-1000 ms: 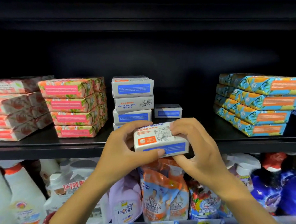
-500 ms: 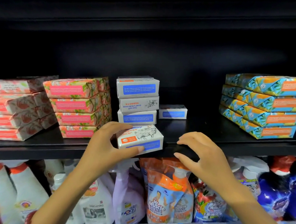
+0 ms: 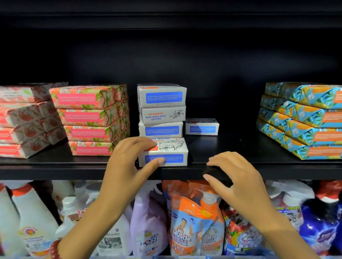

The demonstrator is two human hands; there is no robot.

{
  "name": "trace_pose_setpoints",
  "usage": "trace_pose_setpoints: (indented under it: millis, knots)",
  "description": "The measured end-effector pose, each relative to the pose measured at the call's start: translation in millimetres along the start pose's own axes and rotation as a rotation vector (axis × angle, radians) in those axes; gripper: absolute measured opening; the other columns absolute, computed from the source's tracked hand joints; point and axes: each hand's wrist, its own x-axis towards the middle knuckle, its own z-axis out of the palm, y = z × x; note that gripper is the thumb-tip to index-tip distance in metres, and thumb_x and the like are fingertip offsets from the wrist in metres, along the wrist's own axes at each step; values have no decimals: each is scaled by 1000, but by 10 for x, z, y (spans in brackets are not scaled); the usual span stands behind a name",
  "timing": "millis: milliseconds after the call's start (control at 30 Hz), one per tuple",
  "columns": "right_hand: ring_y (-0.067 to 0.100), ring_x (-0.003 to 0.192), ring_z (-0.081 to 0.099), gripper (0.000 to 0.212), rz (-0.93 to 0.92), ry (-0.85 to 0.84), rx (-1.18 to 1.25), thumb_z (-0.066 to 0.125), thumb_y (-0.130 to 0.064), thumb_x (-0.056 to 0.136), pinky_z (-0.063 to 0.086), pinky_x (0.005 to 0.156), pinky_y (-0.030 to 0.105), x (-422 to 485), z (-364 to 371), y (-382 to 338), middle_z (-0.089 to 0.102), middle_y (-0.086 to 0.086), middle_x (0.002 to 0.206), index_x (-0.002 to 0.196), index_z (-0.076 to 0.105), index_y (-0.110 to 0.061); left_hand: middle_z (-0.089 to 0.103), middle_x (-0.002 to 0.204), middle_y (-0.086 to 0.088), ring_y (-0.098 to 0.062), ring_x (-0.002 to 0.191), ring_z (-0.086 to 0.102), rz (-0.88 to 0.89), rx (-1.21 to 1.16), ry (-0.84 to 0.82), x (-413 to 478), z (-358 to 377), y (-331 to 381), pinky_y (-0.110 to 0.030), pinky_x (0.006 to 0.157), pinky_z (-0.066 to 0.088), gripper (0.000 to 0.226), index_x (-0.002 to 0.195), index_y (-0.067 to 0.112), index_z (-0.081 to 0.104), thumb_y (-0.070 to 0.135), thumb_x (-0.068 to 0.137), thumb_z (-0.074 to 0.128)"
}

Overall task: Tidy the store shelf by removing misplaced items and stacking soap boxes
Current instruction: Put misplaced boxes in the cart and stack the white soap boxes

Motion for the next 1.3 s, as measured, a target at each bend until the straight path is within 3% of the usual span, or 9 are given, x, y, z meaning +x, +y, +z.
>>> trace_pose_setpoints:
  millis: [200,400,533,733,800,1133,1300]
  knots:
    - [1,92,51,30,-4,-78,-1,50,-44,83,41,74,10,25,-65,-2,60,-12,96,98,63,-22,65,109,-1,-19,104,57,-15,92,-5,50,60,-21,-19,91,37,36,106,11,69,32,78,66]
    - [1,98,55,32,110,-123,167,67,-37,82,38,83,7,375,-237,66,62,-10,105,109,65,-19,61,114,-12,-30,107,55,124,215,134,3,76,123,-34,91,41,31,103,6,69,25,79,68]
    - [12,122,46,56,180,-259,-8,63,-40,85,35,100,22,738,-132,248,49,-3,134,134,48,-16,65,95,-6,-24,88,60,197,168,120,-34,158,318,-31,77,45,27,92,6,70,31,84,63]
    - [16,140,22,73,259,-531,-128,56,-43,90,24,113,31,1098,68,373,21,0,155,148,22,-15,69,86,4,-17,79,57,266,278,-10,-103,499,390,-22,69,40,33,92,16,73,43,85,56]
    - [17,139,25,70,254,-549,-165,54,-43,91,27,111,32,1125,109,381,24,0,153,147,24,-15,68,84,5,-16,78,51,281,268,14,-119,552,371,-22,67,39,29,90,16,74,41,85,58]
    - [13,113,40,43,101,-276,-126,61,-30,89,39,90,27,686,-185,233,51,-2,122,127,49,-17,67,80,8,-11,72,39,212,123,19,-98,558,335,-14,64,28,25,86,18,75,37,85,58]
    - [12,96,47,29,91,-155,-52,71,-35,77,40,71,22,556,-382,113,54,-6,98,97,58,-19,67,78,8,-12,70,39,200,100,-6,-76,537,350,-16,61,27,27,85,18,75,38,84,57]
